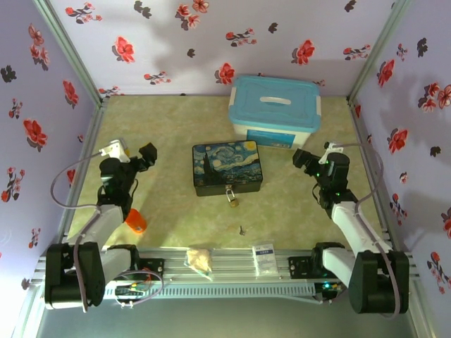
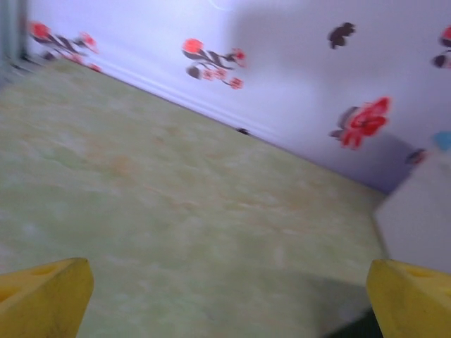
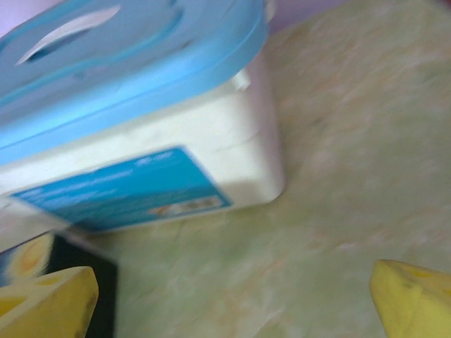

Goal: Unlock the padlock with the key

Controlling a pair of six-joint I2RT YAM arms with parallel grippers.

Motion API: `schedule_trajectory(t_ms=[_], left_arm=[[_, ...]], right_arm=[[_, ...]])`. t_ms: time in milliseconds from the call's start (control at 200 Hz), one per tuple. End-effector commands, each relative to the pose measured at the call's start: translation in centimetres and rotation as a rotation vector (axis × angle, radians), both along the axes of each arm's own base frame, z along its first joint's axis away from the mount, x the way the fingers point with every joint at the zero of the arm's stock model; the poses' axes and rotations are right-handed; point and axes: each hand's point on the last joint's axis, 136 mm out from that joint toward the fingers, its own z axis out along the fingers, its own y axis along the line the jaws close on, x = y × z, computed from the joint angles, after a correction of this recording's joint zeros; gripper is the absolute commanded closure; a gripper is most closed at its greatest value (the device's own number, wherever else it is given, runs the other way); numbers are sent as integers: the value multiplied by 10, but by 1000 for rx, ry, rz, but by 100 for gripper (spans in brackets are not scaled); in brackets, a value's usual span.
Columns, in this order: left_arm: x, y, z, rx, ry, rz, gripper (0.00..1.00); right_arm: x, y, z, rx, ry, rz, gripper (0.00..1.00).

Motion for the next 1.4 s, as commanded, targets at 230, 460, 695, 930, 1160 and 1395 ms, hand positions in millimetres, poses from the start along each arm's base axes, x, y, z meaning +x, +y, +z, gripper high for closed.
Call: schedule_trajectory(t_ms=[230, 460, 695, 930, 1160, 1395], left_arm=[[-49, -114, -7, -40, 202, -366, 1], [-94, -168, -31, 26, 303, -496, 3], [-128, -209, -59, 24, 374, -575, 4], [-141, -226, -74, 6, 409, -590, 5], [-145, -221, -81, 13, 425, -573, 6], [-145, -219, -82, 18, 422, -565, 6]], right_arm=[[-71, 106, -30, 0, 250, 354, 4], [-127, 162, -67, -152, 395, 516, 11], [-172, 204, -90, -228, 467, 618, 28], [-206, 233, -104, -300, 494, 670, 40], [-220, 226, -124, -427, 551, 638, 50], [-228, 229, -139, -451, 578, 641, 59]])
